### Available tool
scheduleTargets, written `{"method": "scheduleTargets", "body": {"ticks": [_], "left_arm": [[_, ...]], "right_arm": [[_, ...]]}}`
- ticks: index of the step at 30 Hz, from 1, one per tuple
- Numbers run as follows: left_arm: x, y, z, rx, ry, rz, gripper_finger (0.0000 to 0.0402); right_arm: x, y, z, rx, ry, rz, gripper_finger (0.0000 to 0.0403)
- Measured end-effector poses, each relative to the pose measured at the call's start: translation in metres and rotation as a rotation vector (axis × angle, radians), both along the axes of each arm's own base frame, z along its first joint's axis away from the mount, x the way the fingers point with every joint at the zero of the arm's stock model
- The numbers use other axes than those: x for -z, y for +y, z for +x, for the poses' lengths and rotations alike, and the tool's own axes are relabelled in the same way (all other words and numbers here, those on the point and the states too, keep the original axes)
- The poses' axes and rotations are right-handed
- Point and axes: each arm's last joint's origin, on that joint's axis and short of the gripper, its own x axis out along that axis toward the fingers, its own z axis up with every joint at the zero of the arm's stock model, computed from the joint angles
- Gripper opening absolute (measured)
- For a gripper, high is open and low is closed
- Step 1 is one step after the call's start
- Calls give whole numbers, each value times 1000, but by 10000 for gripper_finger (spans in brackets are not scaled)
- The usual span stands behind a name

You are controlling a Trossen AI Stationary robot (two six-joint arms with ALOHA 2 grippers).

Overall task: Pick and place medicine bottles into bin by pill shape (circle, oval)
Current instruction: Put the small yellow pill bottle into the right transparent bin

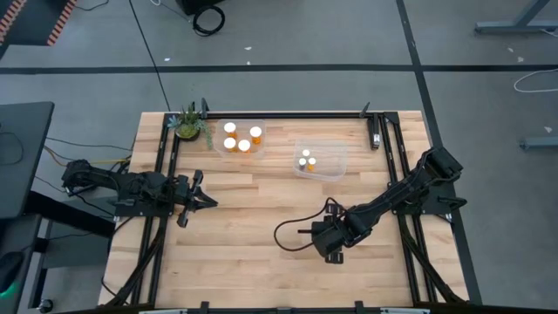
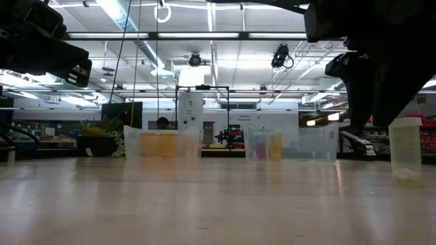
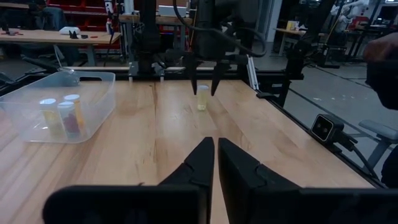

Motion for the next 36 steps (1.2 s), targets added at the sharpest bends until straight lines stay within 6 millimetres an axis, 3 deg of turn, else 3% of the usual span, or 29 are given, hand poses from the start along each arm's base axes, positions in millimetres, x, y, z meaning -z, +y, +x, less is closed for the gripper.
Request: {"method": "scheduleTargets", "body": {"ticks": [36], "left_arm": [[0, 0, 0, 0, 0, 0, 30]], "right_arm": [[2, -2, -10, 126, 106, 28, 198]]}}
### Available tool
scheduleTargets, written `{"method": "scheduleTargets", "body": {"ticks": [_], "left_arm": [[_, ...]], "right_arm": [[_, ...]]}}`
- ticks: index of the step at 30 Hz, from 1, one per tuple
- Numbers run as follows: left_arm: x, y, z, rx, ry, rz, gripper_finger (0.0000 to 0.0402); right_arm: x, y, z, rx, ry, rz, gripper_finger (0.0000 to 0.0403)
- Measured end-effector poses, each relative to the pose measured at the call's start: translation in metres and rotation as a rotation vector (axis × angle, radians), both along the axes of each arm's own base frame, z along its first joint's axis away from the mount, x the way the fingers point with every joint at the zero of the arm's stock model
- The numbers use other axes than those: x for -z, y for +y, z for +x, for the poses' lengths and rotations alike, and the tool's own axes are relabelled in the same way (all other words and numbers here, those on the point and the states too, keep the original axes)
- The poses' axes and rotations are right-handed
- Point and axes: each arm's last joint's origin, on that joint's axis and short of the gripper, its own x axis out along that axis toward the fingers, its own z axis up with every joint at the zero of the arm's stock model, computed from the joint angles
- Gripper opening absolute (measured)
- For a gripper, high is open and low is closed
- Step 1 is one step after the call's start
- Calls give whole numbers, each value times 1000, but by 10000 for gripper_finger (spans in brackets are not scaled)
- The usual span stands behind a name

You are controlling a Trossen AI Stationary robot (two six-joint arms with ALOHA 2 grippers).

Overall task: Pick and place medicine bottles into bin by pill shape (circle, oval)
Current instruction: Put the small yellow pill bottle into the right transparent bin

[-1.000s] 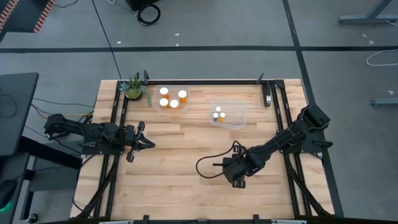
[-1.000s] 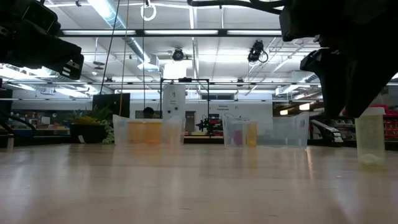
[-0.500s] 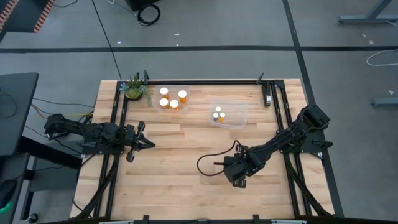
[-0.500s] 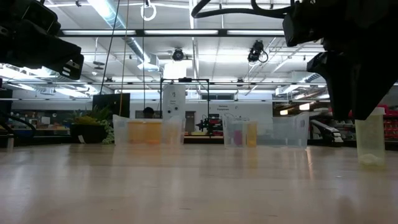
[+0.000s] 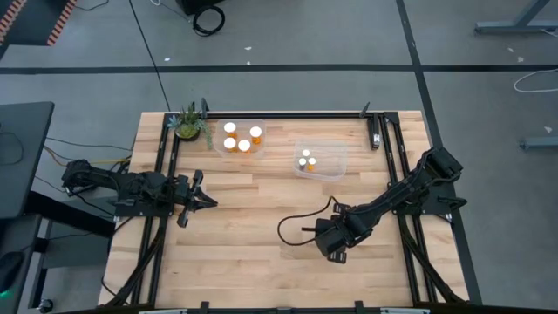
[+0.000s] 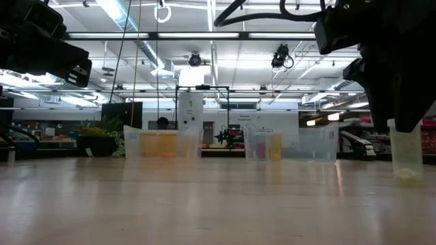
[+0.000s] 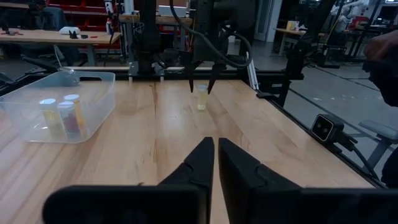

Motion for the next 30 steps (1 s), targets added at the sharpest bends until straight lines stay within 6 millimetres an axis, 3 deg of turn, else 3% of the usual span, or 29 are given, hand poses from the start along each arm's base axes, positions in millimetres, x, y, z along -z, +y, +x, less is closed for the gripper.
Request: {"method": "scheduleTargets", "body": {"ticks": [18, 30], "left_arm": [[0, 0, 0, 0, 0, 0, 33], [0, 0, 0, 0, 0, 0, 39]], "right_arm": [[0, 2, -1, 15, 22, 41, 136], [0, 2, -1, 1, 25, 44, 135]]}}
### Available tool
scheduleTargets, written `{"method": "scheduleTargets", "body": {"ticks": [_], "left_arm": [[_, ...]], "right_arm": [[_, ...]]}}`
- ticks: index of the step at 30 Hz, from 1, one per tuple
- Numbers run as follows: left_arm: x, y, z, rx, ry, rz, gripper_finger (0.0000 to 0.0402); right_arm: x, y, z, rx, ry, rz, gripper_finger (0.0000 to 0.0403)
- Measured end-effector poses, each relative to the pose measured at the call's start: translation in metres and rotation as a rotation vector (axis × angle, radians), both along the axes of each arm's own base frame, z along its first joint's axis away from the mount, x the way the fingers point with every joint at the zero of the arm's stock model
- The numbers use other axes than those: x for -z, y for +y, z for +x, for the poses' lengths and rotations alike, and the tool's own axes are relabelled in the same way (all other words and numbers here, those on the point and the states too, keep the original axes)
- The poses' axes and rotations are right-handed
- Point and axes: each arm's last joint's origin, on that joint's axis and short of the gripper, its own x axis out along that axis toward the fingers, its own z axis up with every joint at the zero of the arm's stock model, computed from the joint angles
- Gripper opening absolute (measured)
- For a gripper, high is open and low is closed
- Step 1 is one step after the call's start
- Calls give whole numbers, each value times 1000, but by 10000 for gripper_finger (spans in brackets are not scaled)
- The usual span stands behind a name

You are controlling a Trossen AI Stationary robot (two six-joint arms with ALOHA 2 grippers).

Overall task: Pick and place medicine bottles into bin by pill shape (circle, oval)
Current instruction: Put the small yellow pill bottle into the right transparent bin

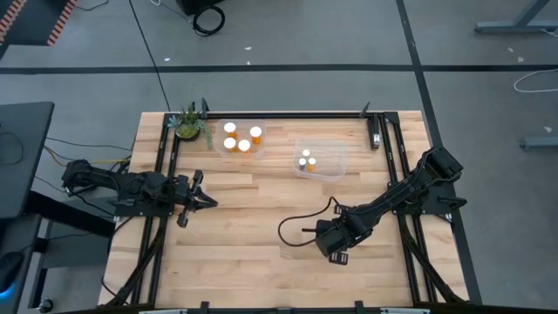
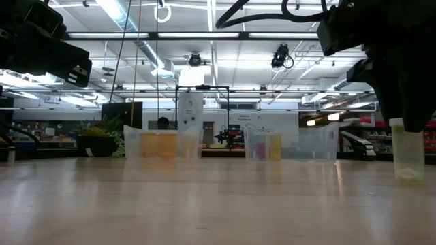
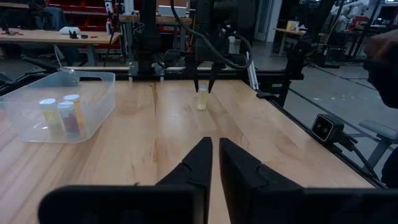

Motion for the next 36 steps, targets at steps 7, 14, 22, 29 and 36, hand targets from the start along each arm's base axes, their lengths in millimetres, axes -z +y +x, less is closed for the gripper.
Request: {"method": "scheduleTargets", "body": {"ticks": [7, 14, 22, 29, 36], "left_arm": [[0, 0, 0, 0, 0, 0, 35], [0, 0, 0, 0, 0, 0, 28], [0, 0, 0, 0, 0, 0, 40], [0, 0, 0, 0, 0, 0, 33], [0, 0, 0, 0, 0, 0, 30]], "right_arm": [[0, -12, 6, -52, 5, -15, 136], [-8, -44, 15, -42, 14, -8, 137], [-47, -82, 10, -29, -126, -31, 137], [-78, -121, 0, 73, -243, -69, 138], [-81, -161, -1, 145, -246, -92, 138]]}}
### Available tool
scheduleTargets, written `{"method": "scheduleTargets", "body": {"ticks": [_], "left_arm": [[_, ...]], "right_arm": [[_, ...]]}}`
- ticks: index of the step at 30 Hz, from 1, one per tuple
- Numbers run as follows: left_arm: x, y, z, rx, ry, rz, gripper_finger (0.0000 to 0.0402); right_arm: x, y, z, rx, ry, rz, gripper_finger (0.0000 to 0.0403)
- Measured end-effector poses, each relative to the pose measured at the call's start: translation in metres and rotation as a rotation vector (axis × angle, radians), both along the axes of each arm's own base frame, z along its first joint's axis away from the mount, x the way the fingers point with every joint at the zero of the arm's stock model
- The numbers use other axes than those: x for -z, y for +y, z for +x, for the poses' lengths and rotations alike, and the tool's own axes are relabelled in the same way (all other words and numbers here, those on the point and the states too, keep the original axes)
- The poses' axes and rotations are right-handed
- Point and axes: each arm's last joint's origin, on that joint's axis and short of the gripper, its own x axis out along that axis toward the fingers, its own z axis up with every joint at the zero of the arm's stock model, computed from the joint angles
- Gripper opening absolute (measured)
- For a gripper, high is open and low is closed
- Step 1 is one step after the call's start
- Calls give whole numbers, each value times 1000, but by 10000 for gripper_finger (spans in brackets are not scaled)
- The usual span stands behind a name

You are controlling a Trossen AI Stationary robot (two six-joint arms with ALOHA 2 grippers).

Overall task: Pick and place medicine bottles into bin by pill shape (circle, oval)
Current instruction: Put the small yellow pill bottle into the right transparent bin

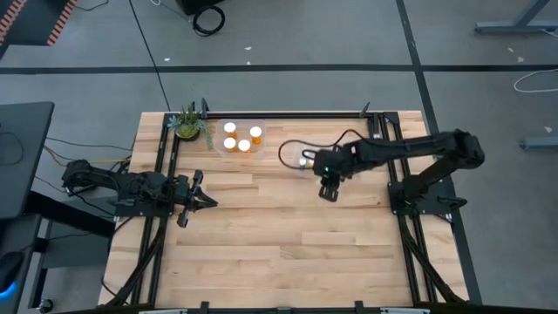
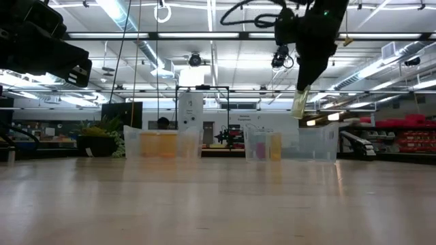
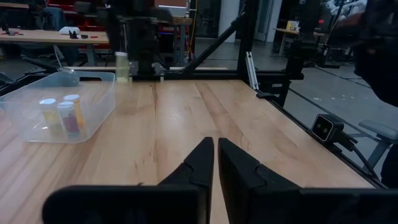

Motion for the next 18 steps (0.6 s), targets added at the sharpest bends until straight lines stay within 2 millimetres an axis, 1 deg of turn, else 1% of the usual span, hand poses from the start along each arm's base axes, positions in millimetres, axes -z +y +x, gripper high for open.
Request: {"method": "scheduleTargets", "body": {"ticks": [5, 9, 15, 18], "left_arm": [[0, 0, 0, 0, 1, 0, 38], [0, 0, 0, 0, 0, 0, 40], [0, 0, 0, 0, 1, 0, 31], [0, 0, 0, 0, 0, 0, 28]], "right_arm": [[2, -29, -2, 60, 13, -10, 138], [2, -54, -6, 112, 12, 22, 138], [9, -88, -12, 224, 43, 48, 138], [17, -100, -13, 259, 64, 79, 138]]}}
